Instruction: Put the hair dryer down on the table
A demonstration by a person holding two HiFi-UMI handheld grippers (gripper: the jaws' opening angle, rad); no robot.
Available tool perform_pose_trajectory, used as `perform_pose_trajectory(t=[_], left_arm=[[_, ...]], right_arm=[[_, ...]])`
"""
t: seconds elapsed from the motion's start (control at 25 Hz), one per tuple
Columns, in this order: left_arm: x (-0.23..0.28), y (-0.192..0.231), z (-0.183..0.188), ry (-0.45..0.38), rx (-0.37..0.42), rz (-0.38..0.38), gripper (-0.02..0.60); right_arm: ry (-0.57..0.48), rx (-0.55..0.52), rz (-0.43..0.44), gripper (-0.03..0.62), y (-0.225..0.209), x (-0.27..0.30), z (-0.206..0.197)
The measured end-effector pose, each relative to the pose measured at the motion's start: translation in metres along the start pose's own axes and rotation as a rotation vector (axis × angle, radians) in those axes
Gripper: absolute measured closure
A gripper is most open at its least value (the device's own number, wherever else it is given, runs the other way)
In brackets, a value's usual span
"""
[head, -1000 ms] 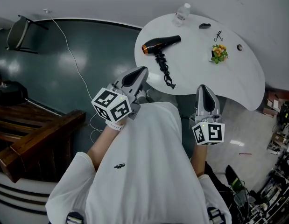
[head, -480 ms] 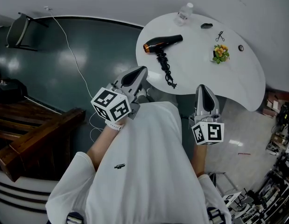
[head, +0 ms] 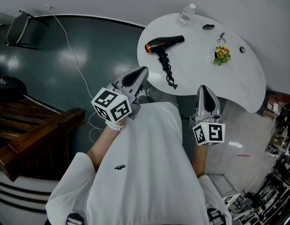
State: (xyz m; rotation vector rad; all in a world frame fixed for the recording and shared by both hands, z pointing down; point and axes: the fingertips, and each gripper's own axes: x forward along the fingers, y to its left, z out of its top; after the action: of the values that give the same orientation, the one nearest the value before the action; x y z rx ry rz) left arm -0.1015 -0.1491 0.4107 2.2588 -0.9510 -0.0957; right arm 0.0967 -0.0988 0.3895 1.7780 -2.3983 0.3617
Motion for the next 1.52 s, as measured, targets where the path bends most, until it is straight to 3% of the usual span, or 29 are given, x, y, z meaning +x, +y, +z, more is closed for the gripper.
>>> perform_pose_trajectory(t=[0.88,1.52], left_arm=[[-0.025,0.023,0.005,-0.043,-0.026,0.073,0.580],[-0.026,0.015,-0.001,-0.033,-0.019,0.049,0.580]], right_arm=[[0.035,-0.049,0.078,0.582,0.025,0.028,0.000],[0.031,-0.053,0.050,0.582,0.026,0.016,-0.003]])
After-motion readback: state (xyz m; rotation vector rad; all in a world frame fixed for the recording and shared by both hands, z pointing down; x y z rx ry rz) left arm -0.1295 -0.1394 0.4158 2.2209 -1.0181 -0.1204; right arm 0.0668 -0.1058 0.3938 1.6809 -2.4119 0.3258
